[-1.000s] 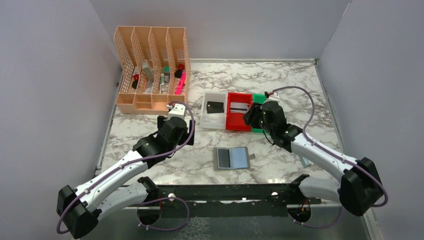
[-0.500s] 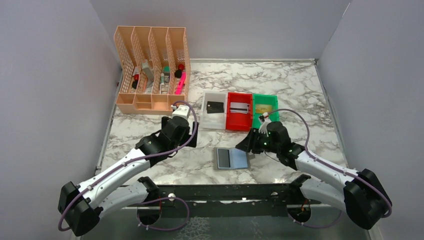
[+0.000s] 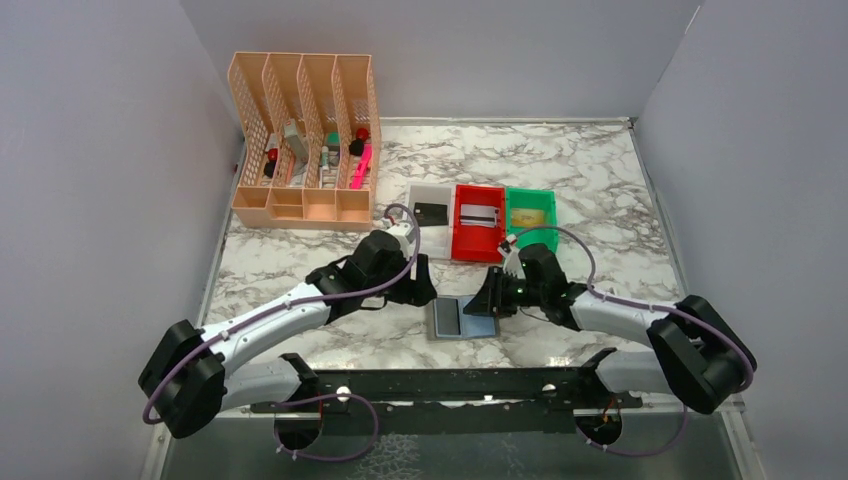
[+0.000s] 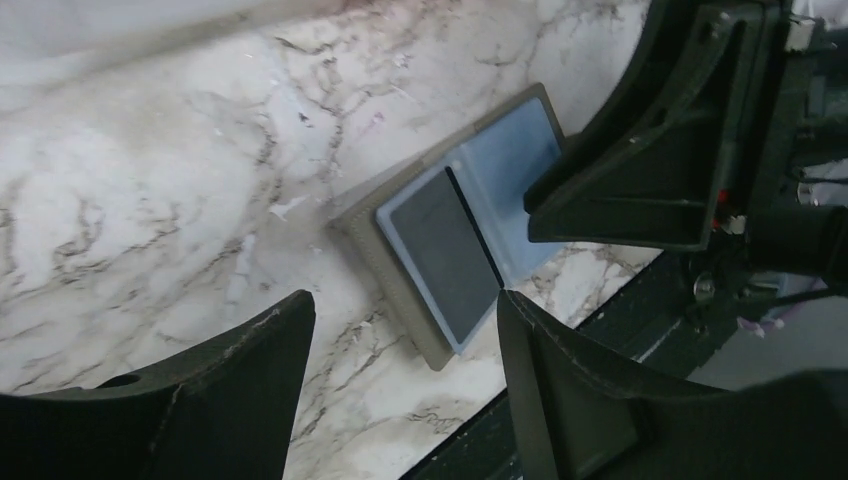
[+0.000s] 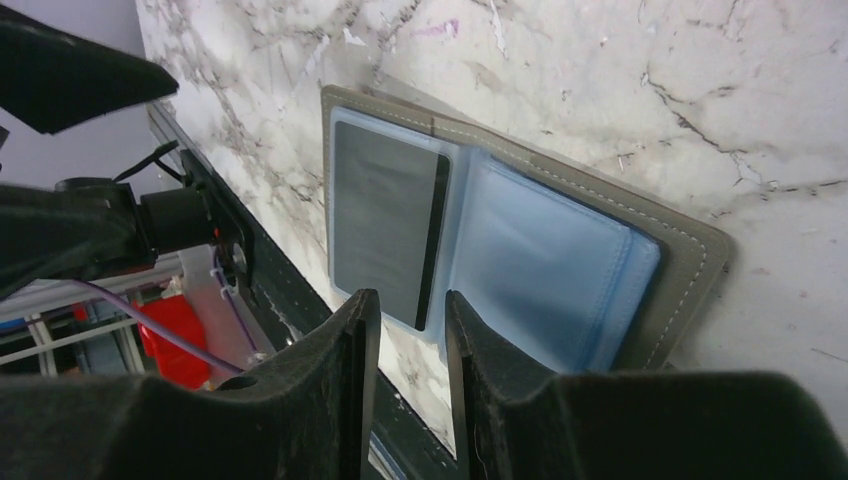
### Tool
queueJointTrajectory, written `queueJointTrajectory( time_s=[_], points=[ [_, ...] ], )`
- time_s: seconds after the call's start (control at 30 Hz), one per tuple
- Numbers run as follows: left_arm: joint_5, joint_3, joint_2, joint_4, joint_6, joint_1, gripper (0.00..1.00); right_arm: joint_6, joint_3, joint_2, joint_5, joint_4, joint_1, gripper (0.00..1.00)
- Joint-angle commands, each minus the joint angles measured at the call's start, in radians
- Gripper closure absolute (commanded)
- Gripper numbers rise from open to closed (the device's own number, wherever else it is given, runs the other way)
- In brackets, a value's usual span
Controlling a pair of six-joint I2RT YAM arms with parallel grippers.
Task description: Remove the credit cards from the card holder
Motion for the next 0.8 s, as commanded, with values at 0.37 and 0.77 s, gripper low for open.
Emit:
queueJointTrajectory(
  time_s=[0.37,0.77],
  points=[
    [0.1,-0.029,0.171,0.19,-0.108,-0.135,0.5,0.031,0.033,0.139,-0.051,0.091,0.031,0.68],
    [0.046,-0.041,0.297,0.203,-0.133,-0.167,0.66,0.048,0.033,0.201,-0.025,0.102,0.036,0.68]
  ],
)
